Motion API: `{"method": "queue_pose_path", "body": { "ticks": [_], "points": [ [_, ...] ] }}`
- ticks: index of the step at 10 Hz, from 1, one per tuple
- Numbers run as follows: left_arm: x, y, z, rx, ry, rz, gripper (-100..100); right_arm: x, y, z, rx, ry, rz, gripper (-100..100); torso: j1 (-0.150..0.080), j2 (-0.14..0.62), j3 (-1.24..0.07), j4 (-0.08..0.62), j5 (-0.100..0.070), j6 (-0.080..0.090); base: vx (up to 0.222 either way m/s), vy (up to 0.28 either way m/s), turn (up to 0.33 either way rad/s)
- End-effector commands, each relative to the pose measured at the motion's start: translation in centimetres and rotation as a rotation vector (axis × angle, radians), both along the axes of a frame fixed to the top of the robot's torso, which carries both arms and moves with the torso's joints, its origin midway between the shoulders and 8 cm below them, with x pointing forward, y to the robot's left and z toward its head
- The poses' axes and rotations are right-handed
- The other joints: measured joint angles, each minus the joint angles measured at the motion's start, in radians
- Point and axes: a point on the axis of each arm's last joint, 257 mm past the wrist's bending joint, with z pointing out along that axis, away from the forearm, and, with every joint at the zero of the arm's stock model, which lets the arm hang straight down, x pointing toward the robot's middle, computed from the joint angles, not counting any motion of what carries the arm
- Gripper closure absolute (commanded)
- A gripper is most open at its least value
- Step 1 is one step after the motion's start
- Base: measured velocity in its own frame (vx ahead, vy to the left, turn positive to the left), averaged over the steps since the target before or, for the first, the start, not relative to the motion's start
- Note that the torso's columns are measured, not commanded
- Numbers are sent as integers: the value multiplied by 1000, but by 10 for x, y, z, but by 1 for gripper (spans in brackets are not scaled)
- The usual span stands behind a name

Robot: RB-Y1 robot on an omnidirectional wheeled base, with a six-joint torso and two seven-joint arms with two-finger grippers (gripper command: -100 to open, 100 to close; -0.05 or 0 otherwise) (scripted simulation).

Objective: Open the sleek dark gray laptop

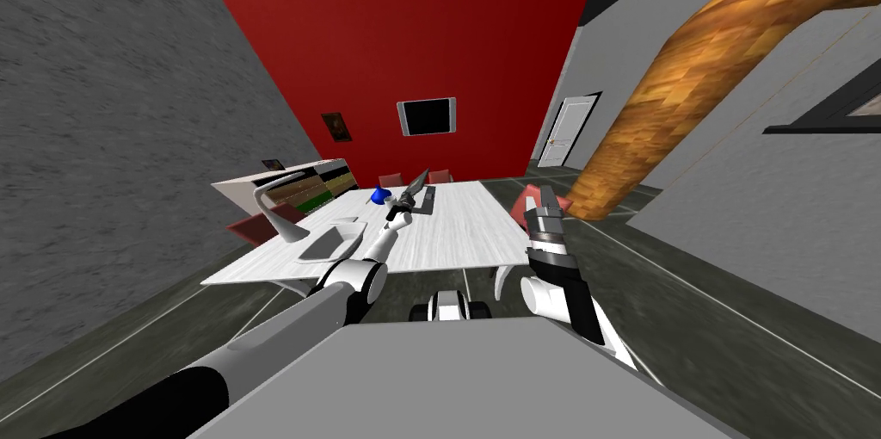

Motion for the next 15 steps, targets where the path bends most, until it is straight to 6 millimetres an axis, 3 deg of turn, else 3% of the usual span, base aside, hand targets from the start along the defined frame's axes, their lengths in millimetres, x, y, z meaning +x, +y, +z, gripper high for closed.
{"method": "queue_pose_path", "body": {
  "ticks": [1, 2, 4, 6, 7, 9, 10, 11, 15],
  "points": [
    [-3, 39, -7, 64, 10, 56, 100, 0, 0, 0, 0, 0, 0, 0, -3, 1, 0, 3, -2, 0, -43, -26, -119],
    [-3, 39, -7, 63, 10, 56, 100, 0, 0, 0, 0, 0, 0, 0, -4, 2, 1, 4, -2, -1, -21, 0, 24],
    [-9, 87, -14, 137, 18, 128, 100, 0, 0, 0, 0, 0, 0, 0, -5, 3, 2, 4, -3, 2, -35, -16, -256],
    [-13, 85, -35, 154, 59, 120, 100, 0, 0, 0, 0, 0, 0, 0, -6, 0, 0, 1, -2, 1, -19, -18, -82],
    [-10, 88, -19, 146, 29, 128, 100, 0, 0, 0, 0, 0, 0, 0, -4, 0, 0, 1, -2, -1, -3, -12, 21],
    [-9, 87, -14, 146, 18, 127, 100, 0, 0, 0, 0, 0, 0, 0, -4, 3, 2, 5, -3, 0, 2, 1, 13],
    [-14, 110, -17, 187, 24, 161, 100, 0, 0, 0, 0, 0, 0, 0, -5, 4, 3, 6, -3, 1, -12, -7, -252],
    [-9, 93, -14, 166, 25, 125, -100, 0, 0, 0, 0, 0, 0, 0, -7, 4, 3, 5, -3, 3, -11, -13, 49],
    [3, 66, 2, 161, 18, 68, -100, 0, 0, 0, 0, 0, 0, 0, -5, 0, 0, 3, -2, 2, 15, -33, 152]
  ]
}}
